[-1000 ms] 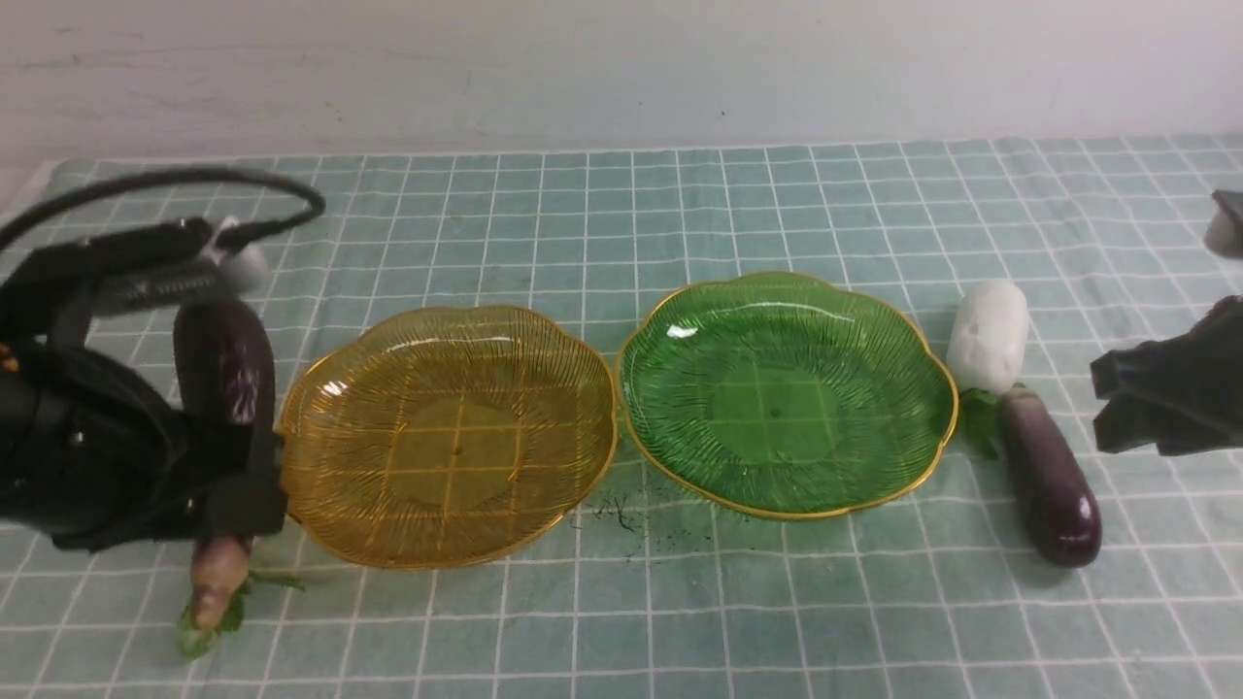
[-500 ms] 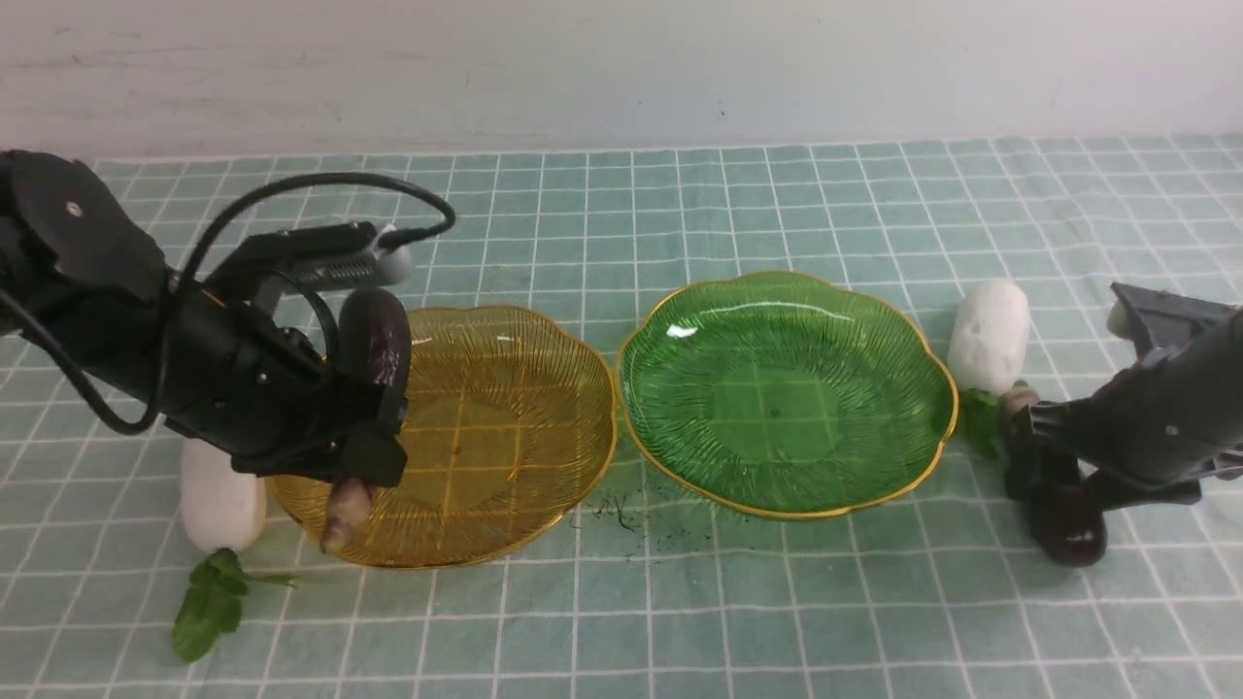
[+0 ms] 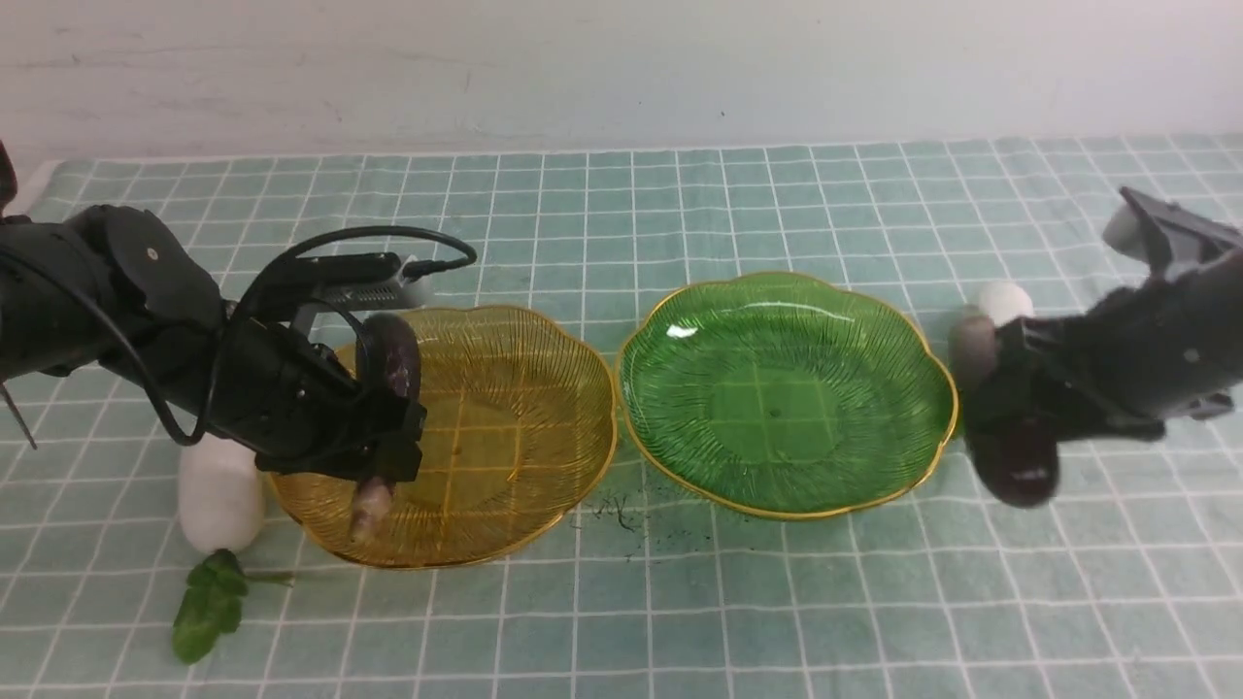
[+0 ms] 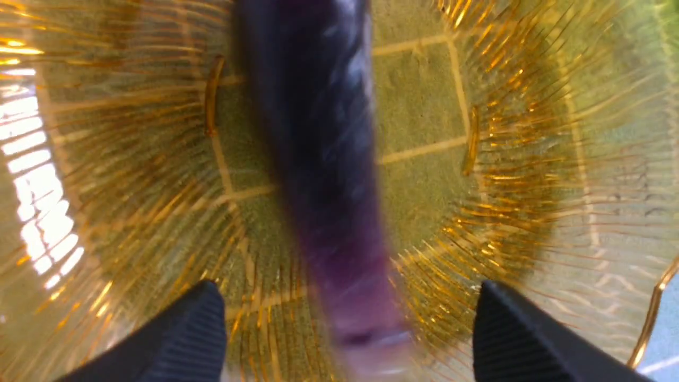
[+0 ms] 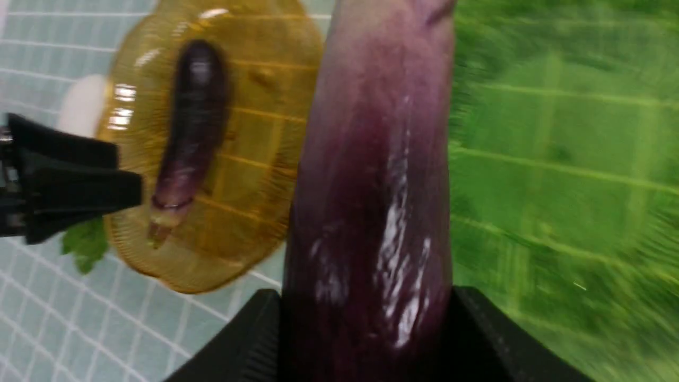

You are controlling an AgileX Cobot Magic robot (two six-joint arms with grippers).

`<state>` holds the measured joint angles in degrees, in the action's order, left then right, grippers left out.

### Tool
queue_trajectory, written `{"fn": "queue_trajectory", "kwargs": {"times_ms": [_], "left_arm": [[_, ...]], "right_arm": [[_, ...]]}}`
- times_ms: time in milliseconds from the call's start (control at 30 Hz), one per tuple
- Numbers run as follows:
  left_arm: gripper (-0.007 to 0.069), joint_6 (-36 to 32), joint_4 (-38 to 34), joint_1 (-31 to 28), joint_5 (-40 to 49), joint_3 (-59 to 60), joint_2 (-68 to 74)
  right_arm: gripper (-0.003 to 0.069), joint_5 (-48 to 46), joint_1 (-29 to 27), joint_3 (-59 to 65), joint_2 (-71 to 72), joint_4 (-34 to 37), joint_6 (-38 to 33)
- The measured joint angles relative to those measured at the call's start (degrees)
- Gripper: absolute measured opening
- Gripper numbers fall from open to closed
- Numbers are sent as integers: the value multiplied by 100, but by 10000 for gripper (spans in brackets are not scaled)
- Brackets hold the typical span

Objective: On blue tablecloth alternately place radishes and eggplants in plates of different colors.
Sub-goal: 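Pick up the eggplant and place it in the yellow plate, then pick up the eggplant and place it on the yellow plate with the right gripper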

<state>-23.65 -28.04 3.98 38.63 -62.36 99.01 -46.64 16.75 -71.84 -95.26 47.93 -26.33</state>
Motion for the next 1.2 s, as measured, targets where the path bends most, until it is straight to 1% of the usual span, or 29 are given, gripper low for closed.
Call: {"fn": "queue_trajectory", "kwargs": {"times_ms": [33,67,133,167,200,233,267,367,533,633,733,833,933,1000,1100,1200], "left_arm": [[524,137,0,-45,37,0,-95],[464,285,0,-133,74,0,-229],[292,394,54,-320,278,0,-550],[177,406,98,-439,431,0,-748],[116,406,151,-527,540,0,-881],[73,406,178,-622,626,0,-1010],[45,406,195,-699,731,0,-1134],[5,407,221,-1071,1027,0,-1462],[-8,412,268,-1849,1484,0,-1760],[-8,412,305,-2188,1559,0,-1751],[-8,412,328,-2316,1559,0,-1683],[-6,394,328,-2318,1582,0,-1567],[6,394,318,-2318,1626,0,-1464],[32,394,318,-2318,1638,0,-1371],[125,394,316,-2318,1643,0,-1162],[261,349,316,-2313,1593,0,-945]], "right_arm": [[366,9,254,-340,-264,56,-11],[366,18,449,-644,-516,81,-5],[366,20,758,-1205,-1023,93,122],[366,20,877,-1454,-1263,93,221],[366,20,959,-1601,-1452,93,291],[366,20,1014,-1790,-1592,83,383],[366,20,1079,-1966,-1777,75,499],[366,-27,1222,-2478,-2339,56,782],[374,-204,1355,-3176,-3093,77,1084],[413,-216,1467,-3516,-3323,177,1109],[474,-216,1590,-3807,-3464,257,1114],[529,-266,1672,-3993,-3515,276,1114],[566,-413,1670,-4115,-3539,244,1114],[574,-610,1638,-4196,-3538,202,1114],[578,-1231,1512,-4471,-3526,43,1114],[561,-1947,1311,-4847,-3467,-270,1173]]}}
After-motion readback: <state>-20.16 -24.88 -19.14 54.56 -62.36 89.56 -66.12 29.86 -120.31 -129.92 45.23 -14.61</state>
